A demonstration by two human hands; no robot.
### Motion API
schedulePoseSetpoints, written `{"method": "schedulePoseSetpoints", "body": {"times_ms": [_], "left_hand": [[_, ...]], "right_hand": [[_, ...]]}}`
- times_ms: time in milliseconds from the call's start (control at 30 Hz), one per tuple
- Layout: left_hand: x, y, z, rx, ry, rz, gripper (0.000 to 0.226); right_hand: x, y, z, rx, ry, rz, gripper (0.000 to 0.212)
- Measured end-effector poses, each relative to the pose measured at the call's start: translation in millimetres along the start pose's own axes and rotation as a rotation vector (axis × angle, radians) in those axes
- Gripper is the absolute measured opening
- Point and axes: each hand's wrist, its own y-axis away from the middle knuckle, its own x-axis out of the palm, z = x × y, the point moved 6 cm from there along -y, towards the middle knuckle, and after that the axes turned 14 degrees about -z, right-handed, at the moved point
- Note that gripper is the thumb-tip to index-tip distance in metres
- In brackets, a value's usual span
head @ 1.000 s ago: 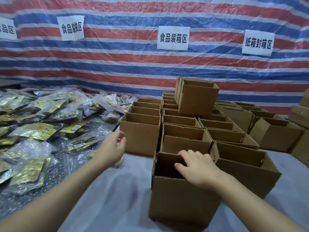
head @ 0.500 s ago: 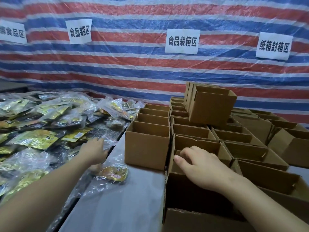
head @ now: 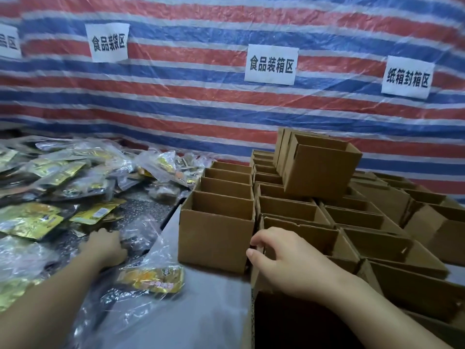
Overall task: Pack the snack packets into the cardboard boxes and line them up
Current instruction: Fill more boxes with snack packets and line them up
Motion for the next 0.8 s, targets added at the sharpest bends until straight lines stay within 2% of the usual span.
{"method": "schedulePoseSetpoints", "body": {"times_ms": [133, 233, 300, 367, 467, 533, 600, 700, 733, 800], "left_hand": [[-21, 23, -16, 0.102, 0.062, -0.162, 0.031], [-86, 41, -35, 0.12, 0.158, -0.384, 0.02], [-140, 58, -58, 0.132, 0.346, -0.489, 0.018], [-191, 83, -84, 0.17, 0.587, -0.561, 0.017], [-259, 130, -123, 0.286, 0.878, -0.652, 0.017], [-293, 164, -150, 0.349, 1.075, -0.627, 0.023], [-314, 191, -177, 0.389, 1.187, -0.558, 0.034], [-327, 221, -216, 0.436, 1.327, -0.39, 0.05], [-329, 228, -227, 0.447, 1.368, -0.315, 0.057], [-332, 241, -248, 0.477, 1.437, -0.139, 0.063]], "right_hand": [[4, -4, 0, -0.005, -0.062, -0.034, 0.028], [-2, -5, 4, -0.009, -0.139, -0.081, 0.022], [-9, -8, 11, 0.001, -0.246, -0.119, 0.022], [-18, -12, 21, 0.014, -0.395, -0.166, 0.039], [-32, -14, 39, 0.019, -0.654, -0.209, 0.092], [-42, -10, 47, 0.067, -0.892, -0.198, 0.127], [-53, -1, 54, 0.067, -1.16, -0.151, 0.14], [-69, 15, 49, 0.009, -1.511, -0.1, 0.112], [-73, 22, 44, 0.004, -1.538, -0.106, 0.104], [-77, 33, 27, 0.039, -1.477, -0.151, 0.107]]}}
